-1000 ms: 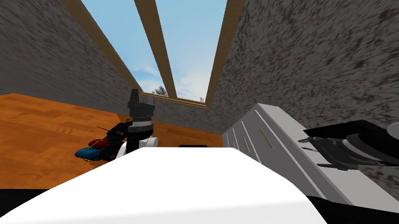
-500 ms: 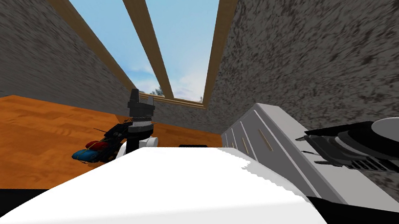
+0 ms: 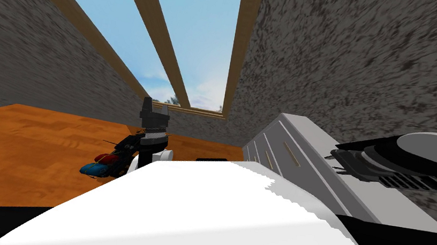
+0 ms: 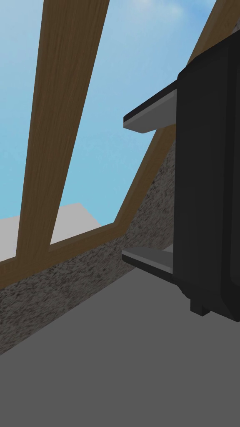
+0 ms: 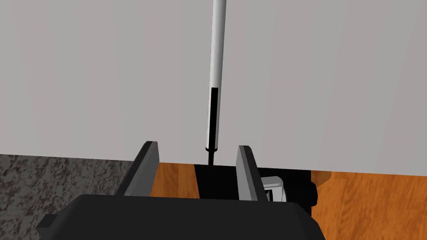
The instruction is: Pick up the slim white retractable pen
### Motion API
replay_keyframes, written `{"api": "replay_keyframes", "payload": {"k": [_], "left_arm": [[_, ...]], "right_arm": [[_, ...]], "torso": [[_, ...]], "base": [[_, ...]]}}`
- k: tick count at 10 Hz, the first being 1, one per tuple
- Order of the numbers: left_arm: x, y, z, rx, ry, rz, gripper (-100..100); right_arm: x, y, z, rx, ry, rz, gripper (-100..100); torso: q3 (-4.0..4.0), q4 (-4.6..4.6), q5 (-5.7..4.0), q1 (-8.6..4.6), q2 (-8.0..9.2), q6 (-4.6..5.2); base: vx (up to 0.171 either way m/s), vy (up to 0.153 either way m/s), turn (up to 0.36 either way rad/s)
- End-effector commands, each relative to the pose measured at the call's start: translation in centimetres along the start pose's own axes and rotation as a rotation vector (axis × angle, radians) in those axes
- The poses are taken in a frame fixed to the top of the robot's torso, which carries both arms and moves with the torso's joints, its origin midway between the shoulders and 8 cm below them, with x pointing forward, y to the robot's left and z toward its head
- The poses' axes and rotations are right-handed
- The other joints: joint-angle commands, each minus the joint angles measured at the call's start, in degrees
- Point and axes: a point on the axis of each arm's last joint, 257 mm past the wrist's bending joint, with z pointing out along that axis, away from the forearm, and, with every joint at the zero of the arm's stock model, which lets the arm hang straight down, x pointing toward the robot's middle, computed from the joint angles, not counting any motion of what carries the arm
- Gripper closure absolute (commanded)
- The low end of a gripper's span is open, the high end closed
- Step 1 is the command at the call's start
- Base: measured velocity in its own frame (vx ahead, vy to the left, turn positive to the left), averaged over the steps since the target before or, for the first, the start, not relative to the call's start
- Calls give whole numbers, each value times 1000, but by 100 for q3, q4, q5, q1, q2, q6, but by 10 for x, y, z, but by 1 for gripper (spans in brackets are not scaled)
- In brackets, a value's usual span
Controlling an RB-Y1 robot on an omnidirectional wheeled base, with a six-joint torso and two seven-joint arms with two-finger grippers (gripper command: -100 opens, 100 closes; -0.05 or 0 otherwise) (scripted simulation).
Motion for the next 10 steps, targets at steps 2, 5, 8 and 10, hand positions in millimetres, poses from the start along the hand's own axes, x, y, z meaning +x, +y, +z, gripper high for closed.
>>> {"api": "replay_keyframes", "payload": {"k": [2,5,8,10], "left_arm": [[0,0,0,0,0,0,0],[0,0,0,0,0,0,0],[0,0,0,0,0,0,0],[0,0,0,0,0,0,0]], "right_arm": [[0,1,0,-1,0,0,100],[0,0,0,1,0,-1,0],[0,-4,-18,4,-4,-3,100],[0,-4,-15,3,-3,-3,0]], "torso": [[-2,0,0,-1,-3,-4],[0,0,0,0,1,1],[4,2,3,6,7,2],[3,1,0,3,6,2]], "base": [[0,0,6],[0,0,0],[-12,4,-19],[0,0,0]]}}
